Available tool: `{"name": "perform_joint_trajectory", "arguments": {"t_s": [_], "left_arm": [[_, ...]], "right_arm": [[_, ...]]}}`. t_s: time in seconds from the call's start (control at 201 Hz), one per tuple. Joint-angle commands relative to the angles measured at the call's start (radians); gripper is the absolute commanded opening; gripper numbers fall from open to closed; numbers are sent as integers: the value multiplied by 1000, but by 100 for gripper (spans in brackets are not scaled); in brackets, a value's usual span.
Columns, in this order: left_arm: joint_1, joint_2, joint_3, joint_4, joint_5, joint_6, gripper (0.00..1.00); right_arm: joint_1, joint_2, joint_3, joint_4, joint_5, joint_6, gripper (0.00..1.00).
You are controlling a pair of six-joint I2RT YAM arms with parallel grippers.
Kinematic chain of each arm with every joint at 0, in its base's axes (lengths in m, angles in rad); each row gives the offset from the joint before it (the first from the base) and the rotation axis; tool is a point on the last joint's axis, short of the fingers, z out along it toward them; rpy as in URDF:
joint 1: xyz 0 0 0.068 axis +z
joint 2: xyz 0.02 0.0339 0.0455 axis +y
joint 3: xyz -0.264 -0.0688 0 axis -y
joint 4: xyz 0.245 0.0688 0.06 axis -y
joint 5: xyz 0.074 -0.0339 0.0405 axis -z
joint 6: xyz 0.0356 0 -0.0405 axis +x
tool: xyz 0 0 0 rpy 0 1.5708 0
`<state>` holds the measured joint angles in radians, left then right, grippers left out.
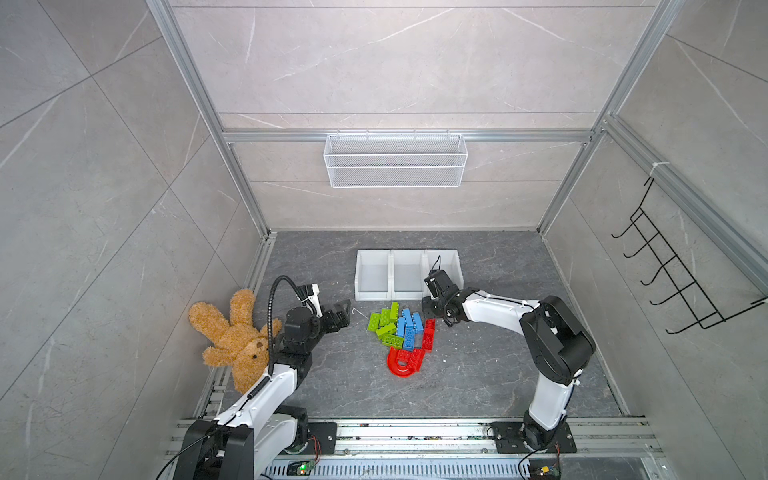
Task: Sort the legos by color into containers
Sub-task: 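Lift the red brick and move it over the middle compartment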
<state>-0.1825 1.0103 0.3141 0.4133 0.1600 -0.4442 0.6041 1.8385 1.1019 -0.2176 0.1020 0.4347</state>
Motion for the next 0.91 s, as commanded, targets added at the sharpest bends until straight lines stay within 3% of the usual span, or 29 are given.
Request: {"name": "perform_joint_trajectory", "arguments": {"t_s": [0.0, 0.418, 0.901], "left_arm": [[1, -17, 11, 39, -7, 24, 99], [1, -4, 17, 39, 0, 18, 99], [0, -8, 17, 33, -4, 25, 99]], "right_arm": [[6, -76, -17, -23, 15, 12, 28], [8, -166, 60, -73, -17, -16, 28], [8, 156, 431, -44, -54, -71, 28]]}}
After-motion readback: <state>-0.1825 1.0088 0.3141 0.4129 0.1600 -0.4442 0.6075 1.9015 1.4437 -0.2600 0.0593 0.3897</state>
